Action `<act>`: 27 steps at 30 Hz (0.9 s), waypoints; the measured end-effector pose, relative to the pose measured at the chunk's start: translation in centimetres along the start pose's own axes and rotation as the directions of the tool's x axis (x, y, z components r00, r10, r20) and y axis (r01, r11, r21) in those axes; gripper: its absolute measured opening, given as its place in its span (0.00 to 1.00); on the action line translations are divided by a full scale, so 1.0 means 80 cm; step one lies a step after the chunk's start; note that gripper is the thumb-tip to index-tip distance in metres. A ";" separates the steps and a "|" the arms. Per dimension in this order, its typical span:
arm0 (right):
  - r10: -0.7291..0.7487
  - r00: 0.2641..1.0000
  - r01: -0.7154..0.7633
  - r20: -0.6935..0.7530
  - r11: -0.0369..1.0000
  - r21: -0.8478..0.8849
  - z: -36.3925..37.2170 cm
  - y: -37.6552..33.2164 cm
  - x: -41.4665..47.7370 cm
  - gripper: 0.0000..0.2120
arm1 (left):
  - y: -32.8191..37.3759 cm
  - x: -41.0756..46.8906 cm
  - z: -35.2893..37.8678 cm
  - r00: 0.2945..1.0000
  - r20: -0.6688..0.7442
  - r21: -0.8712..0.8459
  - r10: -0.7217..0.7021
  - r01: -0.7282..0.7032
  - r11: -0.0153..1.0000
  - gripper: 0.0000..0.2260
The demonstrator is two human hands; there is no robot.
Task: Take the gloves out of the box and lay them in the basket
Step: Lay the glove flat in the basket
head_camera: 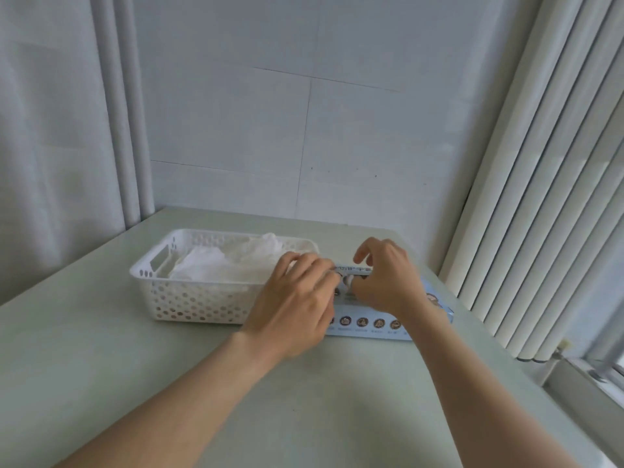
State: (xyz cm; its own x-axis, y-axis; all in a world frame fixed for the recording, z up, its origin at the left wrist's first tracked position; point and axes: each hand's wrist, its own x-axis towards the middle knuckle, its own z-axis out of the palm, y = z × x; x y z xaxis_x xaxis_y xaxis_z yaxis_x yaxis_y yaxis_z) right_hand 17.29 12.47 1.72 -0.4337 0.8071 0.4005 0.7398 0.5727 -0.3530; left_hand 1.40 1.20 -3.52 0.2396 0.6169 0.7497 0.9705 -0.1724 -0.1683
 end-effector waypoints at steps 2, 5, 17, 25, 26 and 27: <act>0.073 0.997 -0.074 0.011 0.996 0.043 -0.004 0.011 -0.010 0.19 | 0.010 0.002 0.009 0.999 0.033 0.034 0.027 -0.029 0.999 0.12; 0.152 0.987 -0.156 0.042 0.981 0.119 -0.001 0.021 -0.020 0.19 | 0.021 0.001 0.017 0.995 0.103 0.097 -0.018 0.008 0.995 0.14; 0.051 0.984 -0.072 -0.171 0.990 -0.119 0.028 0.044 -0.015 0.12 | 0.028 0.000 0.024 0.993 0.104 0.146 -0.056 0.041 0.988 0.14; 0.017 0.854 0.071 -0.519 0.986 0.150 0.027 0.042 -0.018 0.07 | 0.028 0.000 0.022 0.987 0.143 0.146 -0.072 0.051 0.988 0.15; 0.023 0.838 0.110 -0.545 0.971 0.210 0.026 0.038 -0.019 0.07 | 0.028 0.000 0.021 0.986 0.150 0.148 -0.073 0.051 0.988 0.16; 0.030 0.818 0.151 -0.574 0.953 0.264 0.023 0.034 -0.022 0.07 | 0.028 0.000 0.021 0.985 0.156 0.148 -0.074 0.050 0.988 0.16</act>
State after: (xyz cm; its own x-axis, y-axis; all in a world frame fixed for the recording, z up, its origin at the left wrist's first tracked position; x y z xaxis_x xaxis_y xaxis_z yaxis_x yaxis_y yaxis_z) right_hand 19.11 12.89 -1.49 -0.0376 0.5953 0.8026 0.5038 0.7050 -0.4992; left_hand 3.62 2.11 -4.94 0.1683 0.7403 0.6509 0.9744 -0.0251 -0.2234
